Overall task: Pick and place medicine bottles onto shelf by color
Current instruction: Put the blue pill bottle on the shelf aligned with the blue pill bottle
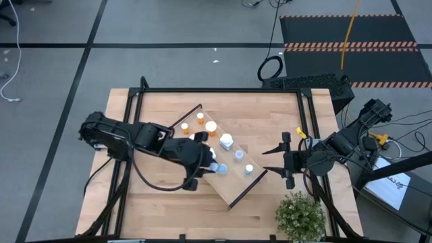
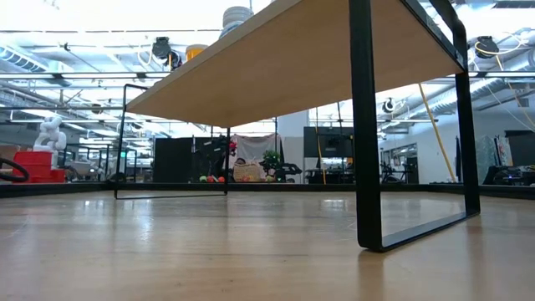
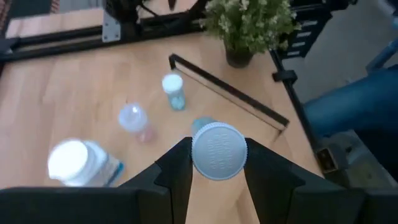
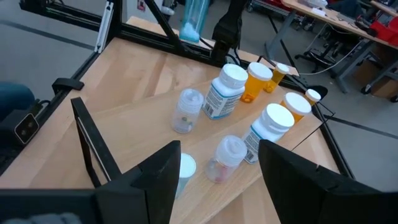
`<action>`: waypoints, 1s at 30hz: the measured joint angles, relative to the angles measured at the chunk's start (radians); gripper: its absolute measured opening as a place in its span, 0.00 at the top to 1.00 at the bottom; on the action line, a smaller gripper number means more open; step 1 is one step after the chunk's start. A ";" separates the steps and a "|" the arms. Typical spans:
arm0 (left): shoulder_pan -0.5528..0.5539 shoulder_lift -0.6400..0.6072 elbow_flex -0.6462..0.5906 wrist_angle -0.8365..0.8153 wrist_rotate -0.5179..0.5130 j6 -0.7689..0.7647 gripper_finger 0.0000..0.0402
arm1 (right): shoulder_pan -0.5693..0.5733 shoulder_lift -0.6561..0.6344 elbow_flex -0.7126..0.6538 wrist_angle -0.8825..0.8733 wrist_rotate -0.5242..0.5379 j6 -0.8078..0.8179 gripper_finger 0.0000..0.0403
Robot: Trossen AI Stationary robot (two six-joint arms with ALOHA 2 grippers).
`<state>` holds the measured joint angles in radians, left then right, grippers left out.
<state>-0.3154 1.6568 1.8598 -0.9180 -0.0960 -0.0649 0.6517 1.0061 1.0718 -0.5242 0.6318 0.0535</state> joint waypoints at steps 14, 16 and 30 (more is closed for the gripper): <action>-0.002 0.231 0.284 -0.093 0.019 0.063 0.66 | 0.000 0.004 -0.037 0.073 -0.003 -0.037 0.47; -0.007 0.253 0.307 -0.107 0.019 0.063 0.66 | 0.000 0.004 -0.040 0.079 -0.003 -0.047 0.47; -0.041 0.357 0.323 -0.127 0.008 0.039 0.66 | 0.000 0.002 -0.041 0.078 -0.003 -0.066 0.47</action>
<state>-0.3567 2.0140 2.1826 -1.0447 -0.0875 -0.0257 0.6514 1.0080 1.0309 -0.4458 0.6285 -0.0128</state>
